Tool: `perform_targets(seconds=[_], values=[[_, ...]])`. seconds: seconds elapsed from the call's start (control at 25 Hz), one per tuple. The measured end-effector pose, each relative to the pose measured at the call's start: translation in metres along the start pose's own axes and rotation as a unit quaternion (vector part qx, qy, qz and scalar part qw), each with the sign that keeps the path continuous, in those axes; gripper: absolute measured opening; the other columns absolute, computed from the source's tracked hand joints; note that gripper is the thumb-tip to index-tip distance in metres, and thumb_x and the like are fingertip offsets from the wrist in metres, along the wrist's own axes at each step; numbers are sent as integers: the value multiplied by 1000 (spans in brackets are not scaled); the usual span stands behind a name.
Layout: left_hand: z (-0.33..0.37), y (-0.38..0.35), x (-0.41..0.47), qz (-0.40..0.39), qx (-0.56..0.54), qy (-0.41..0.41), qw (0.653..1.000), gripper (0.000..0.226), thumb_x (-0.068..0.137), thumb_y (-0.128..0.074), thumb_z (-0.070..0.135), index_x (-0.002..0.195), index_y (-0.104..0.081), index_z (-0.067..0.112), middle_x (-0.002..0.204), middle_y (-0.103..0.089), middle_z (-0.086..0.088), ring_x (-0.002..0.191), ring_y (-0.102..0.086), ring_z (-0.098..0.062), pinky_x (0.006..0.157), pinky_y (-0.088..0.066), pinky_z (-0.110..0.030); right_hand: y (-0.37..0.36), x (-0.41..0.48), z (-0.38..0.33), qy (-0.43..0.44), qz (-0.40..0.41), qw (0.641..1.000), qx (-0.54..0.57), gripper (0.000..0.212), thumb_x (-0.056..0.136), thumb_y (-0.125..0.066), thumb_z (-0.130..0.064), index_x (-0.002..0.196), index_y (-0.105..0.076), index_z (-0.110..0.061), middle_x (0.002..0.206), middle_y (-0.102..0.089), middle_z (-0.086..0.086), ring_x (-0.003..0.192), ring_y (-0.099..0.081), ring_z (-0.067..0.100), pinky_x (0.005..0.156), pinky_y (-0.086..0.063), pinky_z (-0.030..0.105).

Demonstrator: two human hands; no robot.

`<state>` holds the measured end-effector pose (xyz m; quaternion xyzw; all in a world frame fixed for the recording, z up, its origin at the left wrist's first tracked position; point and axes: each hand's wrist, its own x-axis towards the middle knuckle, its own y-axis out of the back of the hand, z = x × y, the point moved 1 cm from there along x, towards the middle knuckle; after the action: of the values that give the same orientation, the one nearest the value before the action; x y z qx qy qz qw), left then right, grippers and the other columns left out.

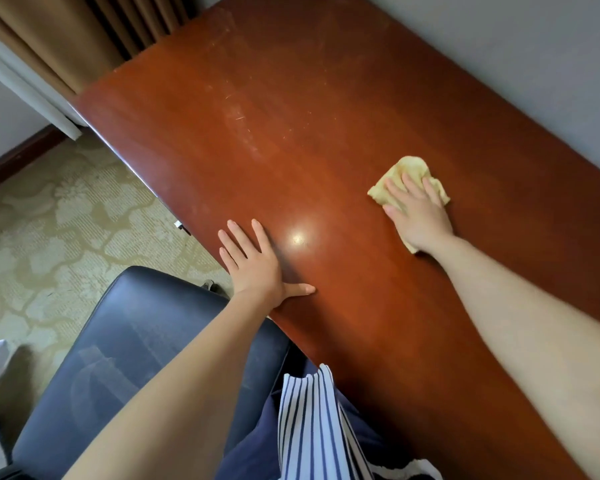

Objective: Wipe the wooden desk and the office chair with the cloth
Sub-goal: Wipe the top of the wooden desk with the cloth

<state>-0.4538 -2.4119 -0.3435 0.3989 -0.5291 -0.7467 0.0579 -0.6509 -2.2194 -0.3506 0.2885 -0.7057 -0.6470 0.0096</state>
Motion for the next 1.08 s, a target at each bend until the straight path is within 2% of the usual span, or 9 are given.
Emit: perform_targets(seconds=[0.16, 0.44, 0.56, 0.64, 0.72, 0.84, 0.92, 1.0, 1.08], values=[[2, 1, 1, -2, 3, 1, 1000, 153, 49, -65, 81, 142, 27, 3, 145, 29, -34, 136, 23, -50, 113, 4, -54, 11, 29, -40, -10, -51, 999, -16, 50, 100, -25, -48, 147, -8, -47, 159, 5, -11, 144, 14, 28, 115, -2, 52], [0, 3, 2, -1, -2, 4, 1000, 153, 48, -66, 82, 143, 27, 6, 147, 29, -31, 137, 24, -47, 114, 4, -52, -18, -16, -102, 179, -49, 979, -85, 52, 99, -21, -53, 147, -3, -47, 158, 10, -10, 144, 18, 27, 115, 6, 53], [-9, 3, -3, 17, -17, -17, 1000, 147, 52, -68, 78, 146, 21, 9, 150, 25, -27, 139, 21, -45, 115, 2, -50, -30, -52, -95, 281, -45, 950, -133, 52, 100, -20, -49, 148, -1, -43, 159, 9, -9, 144, 16, 25, 115, 7, 52], [-25, 3, -6, 55, -45, -54, 996, 133, 59, -68, 73, 150, 8, 14, 154, 16, -23, 142, 13, -40, 116, -2, -46, -36, -75, -78, 354, -43, 920, -162, 51, 101, -22, -47, 149, -5, -42, 158, 5, -10, 145, 13, 25, 115, 6, 49], [-41, 3, -10, 112, -75, -81, 988, 108, 71, -65, 65, 152, -12, 17, 158, -1, -17, 145, 0, -33, 116, -9, -44, -39, -97, -52, 407, -39, 896, -173, 49, 100, -25, -46, 148, -14, -41, 157, -7, -10, 146, 2, 24, 117, 0, 46], [-40, 4, -9, 185, -89, -64, 977, 77, 85, -57, 54, 145, -32, 12, 152, -23, -18, 142, -17, -31, 114, -14, -47, -31, -118, -10, 457, -14, 872, -175, 46, 95, -34, -45, 140, -42, -38, 147, -40, -8, 137, -36, 24, 111, -29, 43], [-21, 5, -4, 205, -58, -86, 973, 68, 89, -54, 48, 143, -34, 11, 149, -26, -20, 140, -17, -34, 115, -10, -49, -21, -113, 17, 456, 3, 872, -176, 43, 91, -48, -44, 133, -52, -36, 139, -51, -8, 126, -50, 23, 102, -41, 40], [1, 7, 4, 201, -22, -151, 967, 65, 92, -50, 46, 144, -31, 12, 153, -18, -18, 143, -9, -33, 115, -3, -47, -9, -95, 39, 393, 14, 906, -155, 44, 86, -61, -41, 129, -56, -36, 136, -54, -7, 122, -53, 23, 96, -43, 40], [23, 10, 17, 187, 16, -216, 958, 64, 95, -44, 46, 147, -27, 13, 157, -10, -14, 145, -2, -30, 116, 1, -43, 4, -73, 56, 294, 17, 945, -141, 45, 90, -51, -45, 134, -49, -39, 143, -46, -9, 129, -46, 22, 101, -36, 41]])
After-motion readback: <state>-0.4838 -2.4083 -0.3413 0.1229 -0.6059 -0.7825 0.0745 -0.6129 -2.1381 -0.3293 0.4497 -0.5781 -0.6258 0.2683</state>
